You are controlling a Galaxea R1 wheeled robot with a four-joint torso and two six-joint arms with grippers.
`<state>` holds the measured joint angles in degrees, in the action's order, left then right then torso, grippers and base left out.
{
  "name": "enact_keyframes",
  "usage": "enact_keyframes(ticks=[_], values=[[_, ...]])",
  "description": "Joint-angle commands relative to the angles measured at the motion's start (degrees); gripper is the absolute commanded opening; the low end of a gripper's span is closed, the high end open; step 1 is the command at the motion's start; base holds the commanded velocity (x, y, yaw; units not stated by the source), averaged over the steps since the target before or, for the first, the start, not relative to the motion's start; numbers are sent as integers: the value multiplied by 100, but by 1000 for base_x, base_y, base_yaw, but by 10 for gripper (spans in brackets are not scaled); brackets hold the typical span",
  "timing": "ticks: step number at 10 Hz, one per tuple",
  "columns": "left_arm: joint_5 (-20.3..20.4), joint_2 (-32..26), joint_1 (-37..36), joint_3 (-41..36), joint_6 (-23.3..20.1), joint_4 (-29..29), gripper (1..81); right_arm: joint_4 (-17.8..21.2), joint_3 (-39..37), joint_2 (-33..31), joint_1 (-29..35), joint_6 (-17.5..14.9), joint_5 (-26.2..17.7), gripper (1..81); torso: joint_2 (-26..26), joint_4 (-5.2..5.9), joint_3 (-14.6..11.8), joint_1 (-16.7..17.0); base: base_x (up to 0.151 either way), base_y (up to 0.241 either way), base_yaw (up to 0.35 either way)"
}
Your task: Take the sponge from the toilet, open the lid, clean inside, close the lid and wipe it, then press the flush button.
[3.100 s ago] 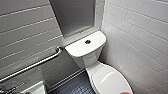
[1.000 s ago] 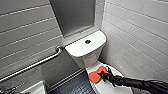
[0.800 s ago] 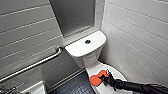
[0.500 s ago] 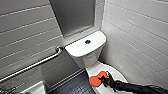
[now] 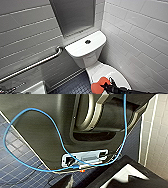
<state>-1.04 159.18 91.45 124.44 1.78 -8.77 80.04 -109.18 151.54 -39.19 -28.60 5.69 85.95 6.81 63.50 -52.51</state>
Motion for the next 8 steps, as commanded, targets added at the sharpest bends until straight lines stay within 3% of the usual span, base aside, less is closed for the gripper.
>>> enact_keyframes(ticks=[1,4,6,8], values=[[-529,-79,246,-86,-2,24,811,38,572,-743,-76,-14,-191,10,0,0,0,0,0,0,0],[-529,-44,237,-78,-11,15,811,46,942,-1351,-365,-6,-157,10,0,0,0,0,0,0,0],[-529,-44,229,-95,-20,-2,811,29,1453,-1783,-559,-5,274,10,0,0,0,0,0,0,0],[-529,-35,229,-104,-29,-20,811,-50,1585,-1984,-778,-5,362,10,0,0,0,0,0,0,0]])
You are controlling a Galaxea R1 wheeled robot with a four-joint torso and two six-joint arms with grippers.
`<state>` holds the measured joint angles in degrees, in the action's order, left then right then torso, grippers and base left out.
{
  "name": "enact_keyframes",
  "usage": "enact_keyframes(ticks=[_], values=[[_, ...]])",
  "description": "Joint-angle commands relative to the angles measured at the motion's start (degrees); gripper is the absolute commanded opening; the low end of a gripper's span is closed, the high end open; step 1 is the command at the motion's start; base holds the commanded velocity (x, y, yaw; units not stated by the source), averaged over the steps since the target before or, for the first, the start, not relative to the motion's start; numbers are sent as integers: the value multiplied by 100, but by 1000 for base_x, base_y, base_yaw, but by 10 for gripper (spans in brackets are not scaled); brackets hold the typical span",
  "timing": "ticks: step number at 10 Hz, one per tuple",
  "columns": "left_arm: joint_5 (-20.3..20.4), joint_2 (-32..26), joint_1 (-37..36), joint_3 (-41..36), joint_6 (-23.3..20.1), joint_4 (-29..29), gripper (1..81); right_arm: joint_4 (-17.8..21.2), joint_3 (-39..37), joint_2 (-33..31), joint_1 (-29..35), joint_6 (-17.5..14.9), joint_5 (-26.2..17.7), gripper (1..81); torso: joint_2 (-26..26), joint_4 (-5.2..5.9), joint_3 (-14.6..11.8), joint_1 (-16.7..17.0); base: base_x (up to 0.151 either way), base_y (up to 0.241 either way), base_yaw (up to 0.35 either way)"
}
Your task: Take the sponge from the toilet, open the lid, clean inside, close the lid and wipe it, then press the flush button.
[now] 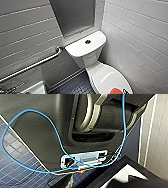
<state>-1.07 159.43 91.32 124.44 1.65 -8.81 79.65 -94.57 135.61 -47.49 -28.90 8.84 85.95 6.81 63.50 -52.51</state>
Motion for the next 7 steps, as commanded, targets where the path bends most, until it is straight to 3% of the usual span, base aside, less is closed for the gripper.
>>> enact_keyframes(ticks=[1,5,7], values=[[-526,-60,242,-95,-24,-15,811,-46,38,-418,-89,25,65,10,0,0,0,0,0,0,0],[-526,-77,216,-87,-33,-15,811,-99,-261,-866,-704,16,22,10,0,0,-2,0,0,0,0],[-526,-77,207,-95,-33,-23,811,-108,-639,-998,-1082,16,-258,10,2,0,-2,0,0,0,0]])
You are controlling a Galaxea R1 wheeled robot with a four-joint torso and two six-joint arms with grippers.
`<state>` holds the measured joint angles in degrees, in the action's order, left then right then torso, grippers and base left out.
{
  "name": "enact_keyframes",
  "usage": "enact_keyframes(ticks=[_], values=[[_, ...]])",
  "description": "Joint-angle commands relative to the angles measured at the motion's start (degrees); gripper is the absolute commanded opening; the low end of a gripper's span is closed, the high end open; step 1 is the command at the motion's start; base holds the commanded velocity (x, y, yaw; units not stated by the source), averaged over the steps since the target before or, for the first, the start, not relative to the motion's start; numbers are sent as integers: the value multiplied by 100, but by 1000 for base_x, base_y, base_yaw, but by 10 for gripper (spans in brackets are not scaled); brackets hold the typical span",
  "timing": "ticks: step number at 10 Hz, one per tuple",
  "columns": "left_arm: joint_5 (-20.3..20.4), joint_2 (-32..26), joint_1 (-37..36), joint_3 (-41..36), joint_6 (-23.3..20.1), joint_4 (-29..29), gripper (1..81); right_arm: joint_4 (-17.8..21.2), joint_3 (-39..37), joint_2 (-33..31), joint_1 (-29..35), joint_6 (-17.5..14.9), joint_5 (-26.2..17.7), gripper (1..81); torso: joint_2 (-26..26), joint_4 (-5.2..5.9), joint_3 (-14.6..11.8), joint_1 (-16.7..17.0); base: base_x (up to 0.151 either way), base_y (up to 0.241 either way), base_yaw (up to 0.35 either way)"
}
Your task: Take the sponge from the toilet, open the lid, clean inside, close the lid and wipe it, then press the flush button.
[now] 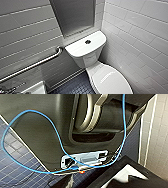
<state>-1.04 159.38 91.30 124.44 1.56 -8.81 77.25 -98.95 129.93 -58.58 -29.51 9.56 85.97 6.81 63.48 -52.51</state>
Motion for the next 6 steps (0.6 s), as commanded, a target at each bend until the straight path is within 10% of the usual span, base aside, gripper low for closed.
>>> enact_keyframes(ticks=[1,6], values=[[-529,-90,200,-104,-24,-15,811,132,-325,-473,-149,77,-559,10,0,0,0,0,0,0,0],[-538,-178,-45,-78,29,55,811,-1586,332,-404,-1002,60,-789,10,0,0,0,0,0,0,0]])
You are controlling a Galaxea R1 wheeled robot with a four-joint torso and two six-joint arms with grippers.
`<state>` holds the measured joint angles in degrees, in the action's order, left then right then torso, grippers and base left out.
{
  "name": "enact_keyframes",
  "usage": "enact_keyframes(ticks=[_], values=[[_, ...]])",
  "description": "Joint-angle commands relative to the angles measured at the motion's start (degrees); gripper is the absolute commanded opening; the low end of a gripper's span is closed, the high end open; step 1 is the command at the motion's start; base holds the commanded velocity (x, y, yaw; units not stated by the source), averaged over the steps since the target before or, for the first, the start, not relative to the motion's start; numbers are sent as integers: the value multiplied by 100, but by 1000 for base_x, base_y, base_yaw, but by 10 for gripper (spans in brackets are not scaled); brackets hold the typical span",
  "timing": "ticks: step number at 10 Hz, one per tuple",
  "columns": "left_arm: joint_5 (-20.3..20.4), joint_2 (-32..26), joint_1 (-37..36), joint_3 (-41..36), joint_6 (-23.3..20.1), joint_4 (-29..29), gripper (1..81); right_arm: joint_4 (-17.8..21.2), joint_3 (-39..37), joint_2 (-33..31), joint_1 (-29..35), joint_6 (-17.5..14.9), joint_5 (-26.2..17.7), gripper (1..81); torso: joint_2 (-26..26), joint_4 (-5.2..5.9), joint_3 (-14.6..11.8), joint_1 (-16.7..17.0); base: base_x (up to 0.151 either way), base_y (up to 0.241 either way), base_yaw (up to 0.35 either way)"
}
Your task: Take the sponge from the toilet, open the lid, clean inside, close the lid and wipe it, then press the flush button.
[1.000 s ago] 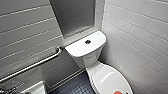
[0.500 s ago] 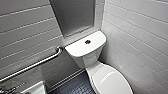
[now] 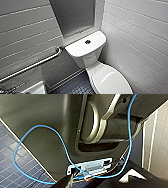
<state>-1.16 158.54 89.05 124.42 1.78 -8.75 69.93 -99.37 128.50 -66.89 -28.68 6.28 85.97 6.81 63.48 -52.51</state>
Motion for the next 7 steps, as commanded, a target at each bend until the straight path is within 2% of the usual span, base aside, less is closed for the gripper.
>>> enact_keyframes(ticks=[1,3,5,6,7], values=[[-526,-103,144,-75,7,40,811,-1217,393,-182,-355,-23,-470,10,-573,0,0,369,0,0,0],[-526,-120,47,-75,7,40,811,-1639,315,71,-751,-14,-452,10,-674,0,0,432,0,0,0],[-534,-67,-23,-75,7,32,811,-1675,94,310,-1006,-14,-399,10,-1028,0,0,657,0,0,0],[-535,-76,-50,-66,7,32,811,-1666,-107,494,-1094,-14,-382,10,-1253,0,-533,802,0,0,0],[-535,-76,-58,-66,7,23,811,-1666,-222,609,-1147,-6,-382,10,-1417,0,-596,900,0,0,0]])
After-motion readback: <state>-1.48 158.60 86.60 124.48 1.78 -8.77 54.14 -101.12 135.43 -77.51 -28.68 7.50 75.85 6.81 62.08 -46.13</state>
